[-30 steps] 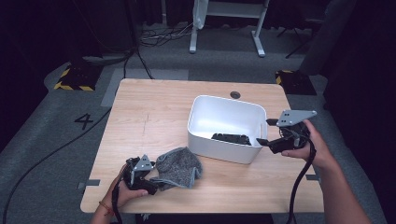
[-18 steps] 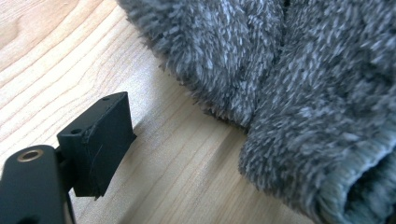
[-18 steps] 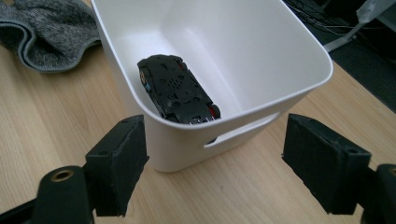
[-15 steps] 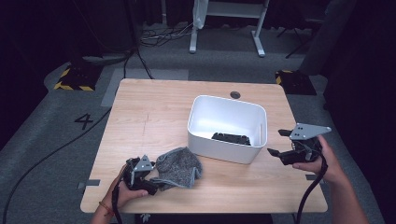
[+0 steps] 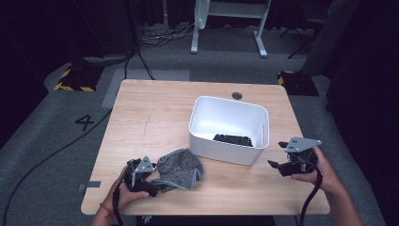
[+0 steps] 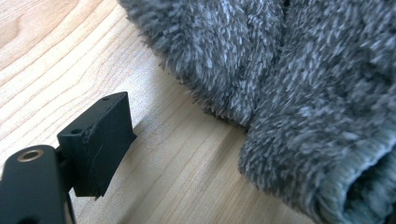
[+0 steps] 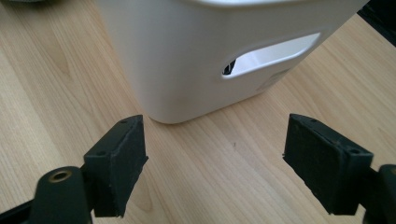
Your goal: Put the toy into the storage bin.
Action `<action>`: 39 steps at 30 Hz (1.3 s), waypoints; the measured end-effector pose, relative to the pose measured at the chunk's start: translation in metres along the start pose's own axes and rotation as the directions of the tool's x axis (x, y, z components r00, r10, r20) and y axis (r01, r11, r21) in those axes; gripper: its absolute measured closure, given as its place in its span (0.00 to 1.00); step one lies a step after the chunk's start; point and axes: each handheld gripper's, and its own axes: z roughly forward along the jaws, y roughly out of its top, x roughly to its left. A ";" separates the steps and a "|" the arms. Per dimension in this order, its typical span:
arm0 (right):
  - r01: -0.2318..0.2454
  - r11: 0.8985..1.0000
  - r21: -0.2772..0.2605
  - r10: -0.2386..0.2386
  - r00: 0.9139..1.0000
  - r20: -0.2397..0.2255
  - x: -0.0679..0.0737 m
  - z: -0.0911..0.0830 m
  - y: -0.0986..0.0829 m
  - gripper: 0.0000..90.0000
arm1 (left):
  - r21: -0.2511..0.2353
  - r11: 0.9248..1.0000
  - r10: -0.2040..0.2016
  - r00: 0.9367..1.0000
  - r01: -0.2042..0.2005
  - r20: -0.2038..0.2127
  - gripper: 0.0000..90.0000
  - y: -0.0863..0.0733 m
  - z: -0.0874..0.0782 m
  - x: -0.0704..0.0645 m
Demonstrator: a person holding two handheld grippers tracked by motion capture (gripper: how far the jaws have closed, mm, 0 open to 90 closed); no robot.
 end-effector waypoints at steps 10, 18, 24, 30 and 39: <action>-0.017 0.998 0.060 0.017 1.000 -0.001 0.004 0.017 -0.021 0.24 | 0.000 1.000 0.001 1.000 -0.001 -0.001 0.17 0.000 0.000 0.000; -0.022 0.996 0.090 0.023 1.000 -0.003 0.006 0.026 -0.037 0.24 | 0.000 1.000 0.001 1.000 -0.001 -0.001 0.17 0.000 0.000 0.000; -0.035 0.993 0.109 0.036 0.999 -0.007 0.008 0.030 -0.049 0.23 | 0.000 1.000 0.002 1.000 -0.002 -0.002 0.17 0.000 0.000 0.000; -0.056 0.992 0.114 0.056 0.998 0.002 0.009 0.033 -0.060 0.23 | 0.001 1.000 0.001 1.000 -0.001 -0.002 0.17 0.000 0.000 0.000; -0.111 0.989 0.102 0.114 0.993 -0.016 0.010 0.036 -0.080 0.23 | 0.002 1.000 0.002 1.000 -0.002 -0.003 0.17 0.000 0.000 0.000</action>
